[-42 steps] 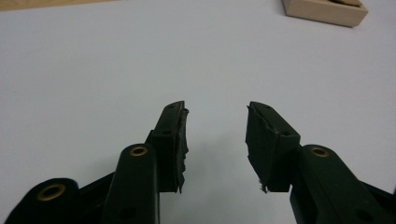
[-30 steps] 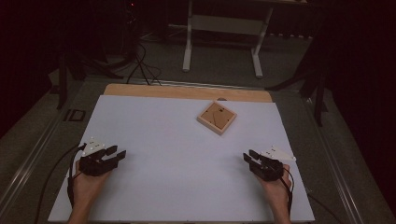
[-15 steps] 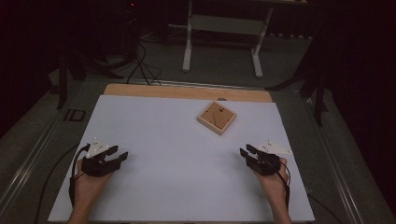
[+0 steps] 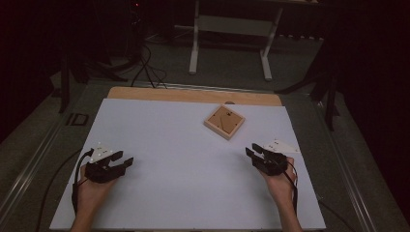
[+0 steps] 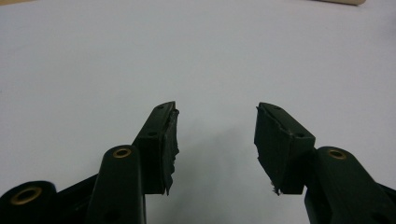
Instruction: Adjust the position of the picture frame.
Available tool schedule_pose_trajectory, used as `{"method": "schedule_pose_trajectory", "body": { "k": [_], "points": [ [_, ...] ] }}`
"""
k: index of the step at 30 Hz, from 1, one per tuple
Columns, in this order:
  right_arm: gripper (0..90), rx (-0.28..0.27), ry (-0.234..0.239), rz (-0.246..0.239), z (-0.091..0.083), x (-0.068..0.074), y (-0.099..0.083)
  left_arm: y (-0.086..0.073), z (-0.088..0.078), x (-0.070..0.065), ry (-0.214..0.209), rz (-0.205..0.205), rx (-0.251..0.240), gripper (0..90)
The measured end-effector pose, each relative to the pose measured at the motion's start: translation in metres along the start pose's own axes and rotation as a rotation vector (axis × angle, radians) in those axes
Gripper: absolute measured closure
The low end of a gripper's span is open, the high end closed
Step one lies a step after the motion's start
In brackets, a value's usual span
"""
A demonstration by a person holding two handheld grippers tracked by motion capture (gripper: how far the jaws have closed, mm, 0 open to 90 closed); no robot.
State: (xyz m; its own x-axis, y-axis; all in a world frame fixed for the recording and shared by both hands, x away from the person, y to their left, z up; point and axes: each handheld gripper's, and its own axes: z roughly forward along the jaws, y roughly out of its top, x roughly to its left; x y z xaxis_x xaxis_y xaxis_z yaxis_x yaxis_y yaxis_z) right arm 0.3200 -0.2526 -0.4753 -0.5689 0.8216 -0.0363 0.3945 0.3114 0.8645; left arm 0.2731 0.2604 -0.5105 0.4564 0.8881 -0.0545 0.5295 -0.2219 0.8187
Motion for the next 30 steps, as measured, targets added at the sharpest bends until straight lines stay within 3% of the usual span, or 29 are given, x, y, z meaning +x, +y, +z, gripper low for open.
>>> {"method": "schedule_pose_trajectory", "body": {
  "k": [30],
  "points": [
    [65.0, -0.015, 0.011, -0.005, 0.012, 0.001, 0.011, 0.000, 0.000, 0.000, 0.005, 0.001, 0.006, 49.0]
  ]
}}
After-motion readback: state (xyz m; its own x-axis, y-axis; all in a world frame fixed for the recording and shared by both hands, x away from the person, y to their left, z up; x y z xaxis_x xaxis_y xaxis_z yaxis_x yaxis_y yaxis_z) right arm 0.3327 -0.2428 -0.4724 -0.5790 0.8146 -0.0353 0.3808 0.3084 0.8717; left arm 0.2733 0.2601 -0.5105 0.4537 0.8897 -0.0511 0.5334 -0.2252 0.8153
